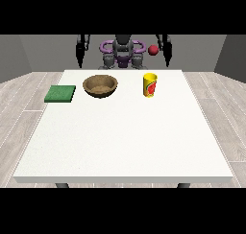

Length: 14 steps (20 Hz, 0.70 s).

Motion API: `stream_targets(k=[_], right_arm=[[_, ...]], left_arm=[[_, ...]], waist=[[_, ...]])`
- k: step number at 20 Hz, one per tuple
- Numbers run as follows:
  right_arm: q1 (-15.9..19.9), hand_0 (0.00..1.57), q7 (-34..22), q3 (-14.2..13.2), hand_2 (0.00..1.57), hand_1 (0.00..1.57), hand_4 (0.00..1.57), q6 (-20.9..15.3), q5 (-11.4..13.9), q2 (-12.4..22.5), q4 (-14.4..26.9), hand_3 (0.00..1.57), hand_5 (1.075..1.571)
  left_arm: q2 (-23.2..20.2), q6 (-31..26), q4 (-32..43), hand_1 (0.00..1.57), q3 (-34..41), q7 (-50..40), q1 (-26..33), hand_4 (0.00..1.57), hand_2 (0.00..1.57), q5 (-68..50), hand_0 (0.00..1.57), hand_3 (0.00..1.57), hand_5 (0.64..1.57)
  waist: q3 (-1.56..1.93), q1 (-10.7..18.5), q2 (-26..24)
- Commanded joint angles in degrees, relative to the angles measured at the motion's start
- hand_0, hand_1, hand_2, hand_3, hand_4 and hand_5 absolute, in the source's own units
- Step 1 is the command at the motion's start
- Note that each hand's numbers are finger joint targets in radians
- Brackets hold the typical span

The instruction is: Pick the cup and pour the ball into the bowl, then pick the bowl and place it on the pad

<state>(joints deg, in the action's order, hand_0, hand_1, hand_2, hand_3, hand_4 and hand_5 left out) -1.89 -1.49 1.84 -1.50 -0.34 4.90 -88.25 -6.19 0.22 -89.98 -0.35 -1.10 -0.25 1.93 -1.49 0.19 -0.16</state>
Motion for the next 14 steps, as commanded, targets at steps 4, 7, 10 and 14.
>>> stream_targets(k=[4,7,10,14], right_arm=[[0.68,0.00,-3.98,-0.68,0.00,0.00,0.87,0.29,-0.33,2.19,-5.29,0.00,1.533],[-2.32,0.00,-11.71,-1.25,0.00,0.00,0.87,0.10,-5.97,-0.76,-10.00,0.00,1.533],[-5.43,0.00,-18.83,-2.53,0.00,0.00,0.86,-0.20,-8.29,0.51,-13.42,0.00,1.530],[0.56,0.00,-28.27,-1.60,0.00,0.00,0.82,-4.08,-7.60,0.55,-23.58,0.00,1.528]], left_arm=[[-1.54,-0.28,-5.04,0.00,0.75,-4.33,-0.72,0.66,0.00,-0.91,0.00,0.00,1.566],[4.86,0.92,-7.60,0.00,0.87,-12.83,1.48,0.66,0.00,-8.33,0.00,0.00,1.566],[5.75,3.06,-12.32,0.00,0.03,-21.53,3.15,0.63,0.00,-9.60,0.00,0.00,1.564],[5.19,5.56,-17.04,0.00,-0.02,-24.71,-0.31,0.60,0.00,-8.29,0.00,0.00,1.563]], waist=[[0.99,0.28,-13.10],[1.40,-2.57,-22.36],[1.50,-2.35,-26.52],[1.46,-3.74,-19.69]])
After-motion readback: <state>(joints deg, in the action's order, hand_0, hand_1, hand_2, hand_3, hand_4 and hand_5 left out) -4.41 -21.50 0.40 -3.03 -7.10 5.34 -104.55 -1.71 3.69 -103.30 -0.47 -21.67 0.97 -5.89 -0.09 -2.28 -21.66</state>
